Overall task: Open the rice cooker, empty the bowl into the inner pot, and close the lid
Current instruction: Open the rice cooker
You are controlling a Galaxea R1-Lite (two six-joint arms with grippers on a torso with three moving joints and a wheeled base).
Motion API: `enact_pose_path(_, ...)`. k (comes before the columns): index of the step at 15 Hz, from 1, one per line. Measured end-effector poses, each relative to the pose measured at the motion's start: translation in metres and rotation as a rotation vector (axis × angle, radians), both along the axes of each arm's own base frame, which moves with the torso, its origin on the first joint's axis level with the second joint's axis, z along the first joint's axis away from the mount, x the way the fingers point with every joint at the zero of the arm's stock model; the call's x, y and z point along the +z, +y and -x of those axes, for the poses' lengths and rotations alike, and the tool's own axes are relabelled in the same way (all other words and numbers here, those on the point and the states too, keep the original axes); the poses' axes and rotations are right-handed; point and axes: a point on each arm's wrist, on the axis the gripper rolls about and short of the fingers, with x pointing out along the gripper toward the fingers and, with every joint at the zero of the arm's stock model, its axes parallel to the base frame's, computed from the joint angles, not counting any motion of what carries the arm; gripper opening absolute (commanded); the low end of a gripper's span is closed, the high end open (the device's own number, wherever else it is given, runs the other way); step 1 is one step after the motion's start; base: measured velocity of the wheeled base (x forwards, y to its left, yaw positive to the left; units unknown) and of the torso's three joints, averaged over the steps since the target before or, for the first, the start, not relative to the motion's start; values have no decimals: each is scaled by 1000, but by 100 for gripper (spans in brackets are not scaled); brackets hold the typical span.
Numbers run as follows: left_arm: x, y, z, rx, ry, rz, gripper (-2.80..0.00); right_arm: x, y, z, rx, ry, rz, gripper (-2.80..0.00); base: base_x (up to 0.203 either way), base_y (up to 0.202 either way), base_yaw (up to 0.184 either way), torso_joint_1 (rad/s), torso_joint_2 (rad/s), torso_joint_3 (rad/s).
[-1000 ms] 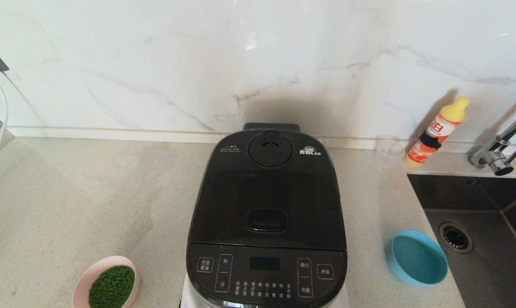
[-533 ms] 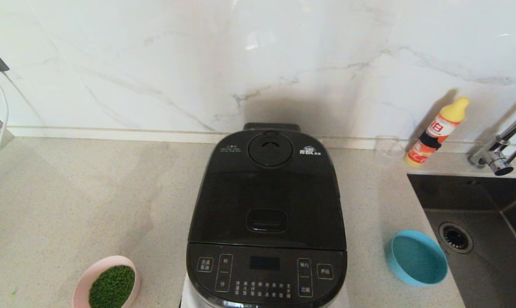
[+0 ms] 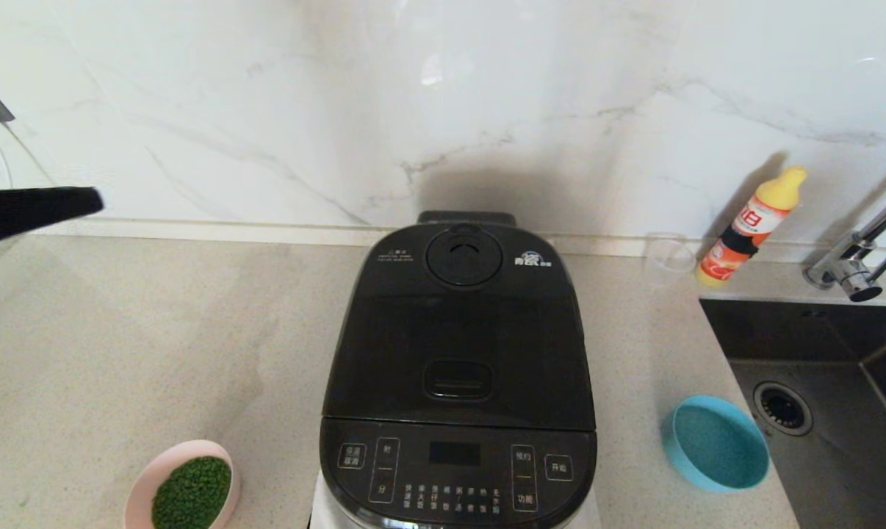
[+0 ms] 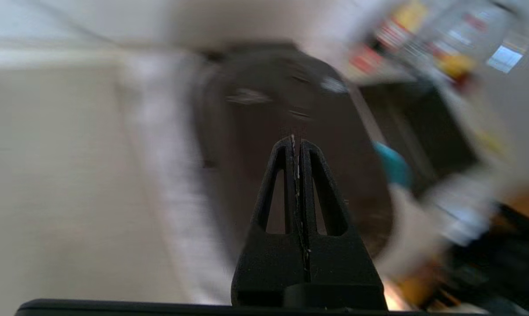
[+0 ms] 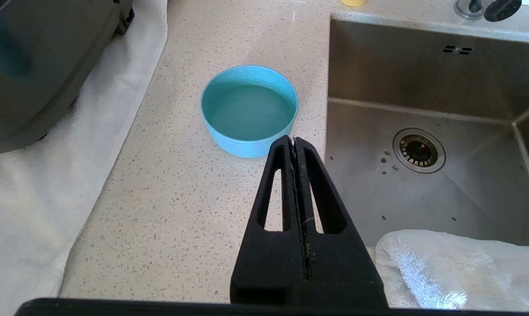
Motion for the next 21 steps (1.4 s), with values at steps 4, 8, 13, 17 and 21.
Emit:
enact_pose_path(4, 3, -48, -57, -212, 171, 44, -280, 0, 0, 0, 0, 0, 0, -280, 0, 0, 0, 0, 0, 0)
enact_pose_path(8, -21, -90, -87, -219, 278, -28, -280, 0, 0, 0, 0, 0, 0, -280, 0, 0, 0, 0, 0, 0)
enact_pose_path(13, -43, -140, -97, -175, 270, -121, -280, 0, 0, 0, 0, 0, 0, -280, 0, 0, 0, 0, 0, 0)
enact_pose_path(17, -65, -167, -99, -140, 294, -207, -280, 0, 0, 0, 0, 0, 0, -280, 0, 0, 0, 0, 0, 0)
enact_pose_path(21, -79, -181, -102, -129, 306, -261, -280, 0, 0, 0, 0, 0, 0, -280, 0, 0, 0, 0, 0, 0)
